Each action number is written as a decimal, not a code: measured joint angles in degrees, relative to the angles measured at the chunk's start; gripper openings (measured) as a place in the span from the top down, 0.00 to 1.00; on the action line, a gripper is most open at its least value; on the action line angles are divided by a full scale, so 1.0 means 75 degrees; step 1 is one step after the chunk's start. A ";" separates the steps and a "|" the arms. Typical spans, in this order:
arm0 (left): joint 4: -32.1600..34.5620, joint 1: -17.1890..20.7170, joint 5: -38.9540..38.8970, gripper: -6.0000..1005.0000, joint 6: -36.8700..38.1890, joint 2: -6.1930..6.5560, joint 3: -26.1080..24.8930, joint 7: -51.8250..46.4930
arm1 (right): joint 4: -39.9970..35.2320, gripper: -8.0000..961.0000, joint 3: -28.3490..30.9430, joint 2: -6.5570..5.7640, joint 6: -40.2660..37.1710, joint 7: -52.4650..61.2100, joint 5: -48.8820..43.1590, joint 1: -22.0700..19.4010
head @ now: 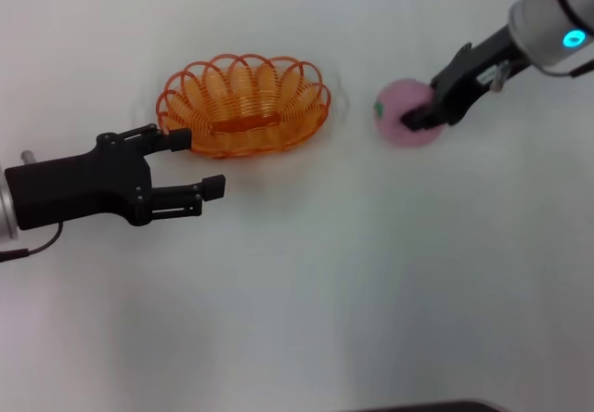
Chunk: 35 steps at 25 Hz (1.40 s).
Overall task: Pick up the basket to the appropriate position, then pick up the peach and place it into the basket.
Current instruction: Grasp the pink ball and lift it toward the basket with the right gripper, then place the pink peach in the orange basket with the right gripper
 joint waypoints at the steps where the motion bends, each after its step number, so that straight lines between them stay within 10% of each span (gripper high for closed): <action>1: 0.0004 -0.0005 0.0000 0.12 0.0009 0.0000 0.0000 -0.0001 | -0.0186 0.68 0.0048 -0.0004 -0.0130 0.0020 0.0003 -0.0005; 17: 0.0054 -0.0015 0.0000 0.12 0.0105 0.0007 0.0001 -0.0044 | -0.2949 0.82 0.0731 0.0090 -0.2109 0.0486 0.0251 0.0416; 35: 0.0059 -0.0073 0.0153 0.12 0.0090 0.0023 0.0012 -0.0043 | 0.0024 0.94 -0.0319 0.0299 0.1007 -0.0521 0.1821 0.0980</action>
